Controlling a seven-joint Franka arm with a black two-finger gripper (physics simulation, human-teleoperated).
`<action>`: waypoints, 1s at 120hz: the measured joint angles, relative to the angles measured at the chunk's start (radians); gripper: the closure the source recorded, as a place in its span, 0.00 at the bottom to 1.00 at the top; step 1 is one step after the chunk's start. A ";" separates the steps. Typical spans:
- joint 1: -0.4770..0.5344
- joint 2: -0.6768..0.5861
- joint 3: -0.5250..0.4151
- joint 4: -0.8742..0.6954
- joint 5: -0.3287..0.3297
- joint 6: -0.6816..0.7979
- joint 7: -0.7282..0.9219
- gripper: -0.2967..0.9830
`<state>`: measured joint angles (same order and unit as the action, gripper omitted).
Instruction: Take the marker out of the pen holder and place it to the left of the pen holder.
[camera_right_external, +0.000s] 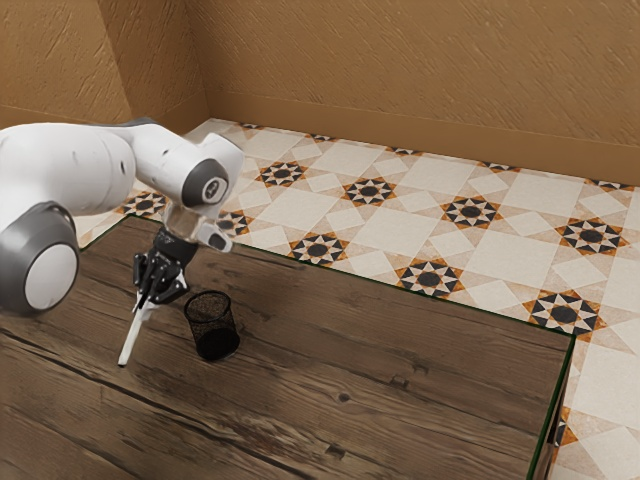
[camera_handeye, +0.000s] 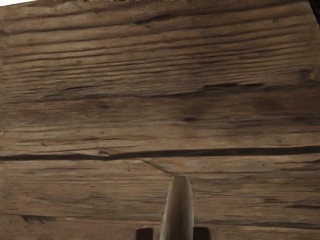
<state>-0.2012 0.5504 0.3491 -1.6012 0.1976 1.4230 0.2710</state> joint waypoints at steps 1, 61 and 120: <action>0.002 0.000 0.000 0.000 0.000 0.001 0.000 0.84; 0.103 -0.600 -0.046 -0.023 -0.083 0.068 -0.017 0.31; -0.063 -0.614 -0.098 0.055 -0.060 0.121 -0.073 0.24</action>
<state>-0.2641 -0.0636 0.2514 -1.5463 0.1375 1.5443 0.1983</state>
